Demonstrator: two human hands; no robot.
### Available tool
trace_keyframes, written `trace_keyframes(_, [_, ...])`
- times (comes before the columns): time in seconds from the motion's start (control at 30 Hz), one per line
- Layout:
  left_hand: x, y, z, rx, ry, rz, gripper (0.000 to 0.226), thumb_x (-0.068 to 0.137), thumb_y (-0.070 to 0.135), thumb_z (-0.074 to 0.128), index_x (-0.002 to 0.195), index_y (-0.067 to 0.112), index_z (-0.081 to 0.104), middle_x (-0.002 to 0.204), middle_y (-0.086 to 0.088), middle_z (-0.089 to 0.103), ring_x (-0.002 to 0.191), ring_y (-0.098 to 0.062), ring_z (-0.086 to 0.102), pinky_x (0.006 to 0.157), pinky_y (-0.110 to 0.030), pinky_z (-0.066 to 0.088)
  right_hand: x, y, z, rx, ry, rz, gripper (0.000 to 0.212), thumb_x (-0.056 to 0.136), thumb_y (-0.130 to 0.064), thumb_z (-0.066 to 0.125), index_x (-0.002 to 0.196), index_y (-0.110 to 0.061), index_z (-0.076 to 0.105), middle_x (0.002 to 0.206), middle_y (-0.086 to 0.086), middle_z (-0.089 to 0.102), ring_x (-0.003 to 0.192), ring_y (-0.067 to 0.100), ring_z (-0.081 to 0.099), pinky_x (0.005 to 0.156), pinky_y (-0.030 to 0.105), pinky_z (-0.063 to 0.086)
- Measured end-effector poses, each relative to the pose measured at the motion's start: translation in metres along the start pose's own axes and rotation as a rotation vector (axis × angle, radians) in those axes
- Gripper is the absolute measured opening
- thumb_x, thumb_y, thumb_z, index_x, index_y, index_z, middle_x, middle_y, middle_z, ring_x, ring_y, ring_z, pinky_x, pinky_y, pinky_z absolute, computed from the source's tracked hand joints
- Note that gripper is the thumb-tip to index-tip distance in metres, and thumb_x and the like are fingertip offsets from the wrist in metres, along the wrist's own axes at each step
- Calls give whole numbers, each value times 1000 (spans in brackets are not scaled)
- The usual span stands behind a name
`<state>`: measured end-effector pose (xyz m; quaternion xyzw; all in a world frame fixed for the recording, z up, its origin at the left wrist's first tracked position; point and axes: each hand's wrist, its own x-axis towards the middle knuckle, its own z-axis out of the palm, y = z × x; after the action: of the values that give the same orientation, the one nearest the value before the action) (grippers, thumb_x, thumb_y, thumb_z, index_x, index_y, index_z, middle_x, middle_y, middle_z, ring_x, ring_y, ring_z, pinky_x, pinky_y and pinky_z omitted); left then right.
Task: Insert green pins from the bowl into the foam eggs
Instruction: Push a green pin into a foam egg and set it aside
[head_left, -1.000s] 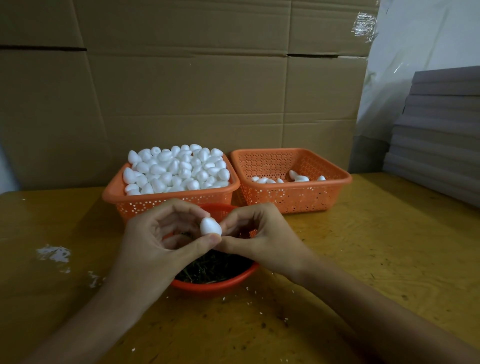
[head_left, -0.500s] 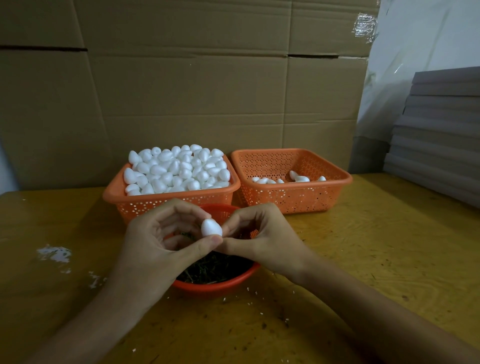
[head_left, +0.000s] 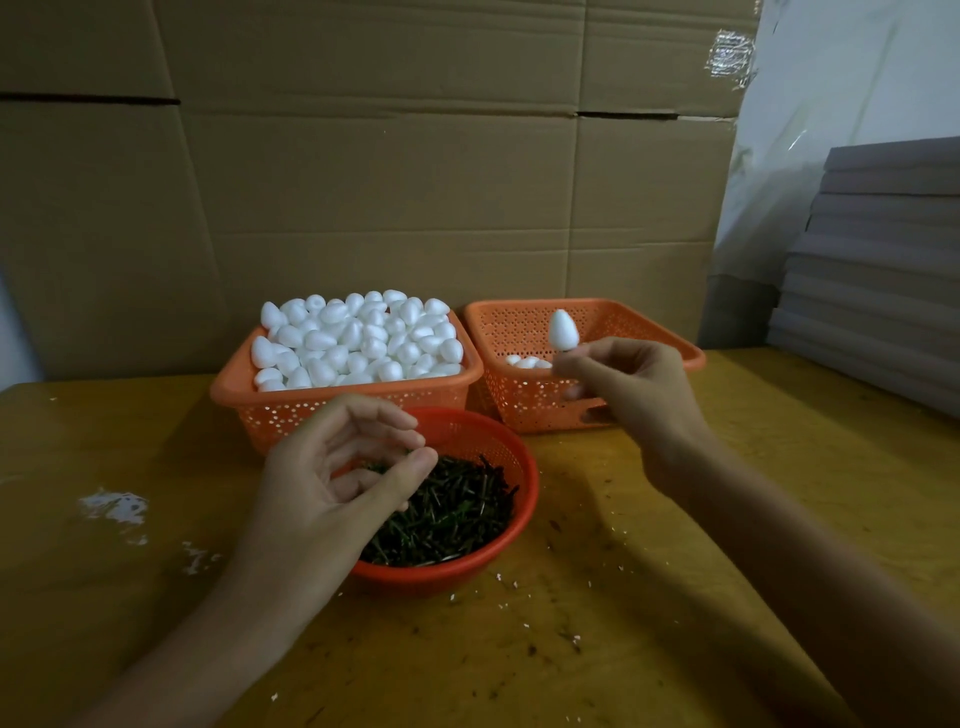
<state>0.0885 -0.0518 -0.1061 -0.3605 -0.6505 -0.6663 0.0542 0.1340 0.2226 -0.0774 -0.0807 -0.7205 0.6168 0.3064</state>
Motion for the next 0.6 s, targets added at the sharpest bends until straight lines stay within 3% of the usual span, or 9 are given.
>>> trace_keyframes(0.17, [-1, 0, 0, 28, -24, 5, 14, 81, 28, 78, 94, 32, 72, 98, -2, 76, 88, -17, 73, 74, -32, 64, 14, 12, -25, -134, 195, 83, 14, 86, -18, 83, 91, -7, 77, 87, 7, 78, 75, 18, 76, 57, 27, 61])
trace_keyframes(0.33, [0, -2, 0, 49, -32, 16, 14, 85, 27, 81, 94, 33, 72, 98, -1, 76, 90, -18, 73, 72, -34, 64, 20, 19, -33, -212, 245, 104, 12, 85, -22, 84, 89, -13, 77, 84, 4, 78, 69, 17, 75, 52, 27, 58])
trace_keyframes(0.47, [-1, -4, 0, 62, -40, 22, 14, 83, 30, 79, 94, 34, 72, 99, -1, 76, 93, -18, 73, 72, -37, 64, 24, 22, -29, -259, 302, 93, 13, 85, -28, 84, 87, -18, 77, 84, 1, 77, 74, 22, 76, 65, 38, 65])
trace_keyframes(0.6, [-1, -3, 0, 71, -38, 21, 15, 81, 34, 81, 94, 33, 72, 99, -1, 75, 92, -17, 73, 71, -38, 64, 22, 21, -27, -263, 336, 87, 12, 85, -35, 83, 89, -25, 78, 88, -3, 77, 72, 20, 75, 65, 36, 64])
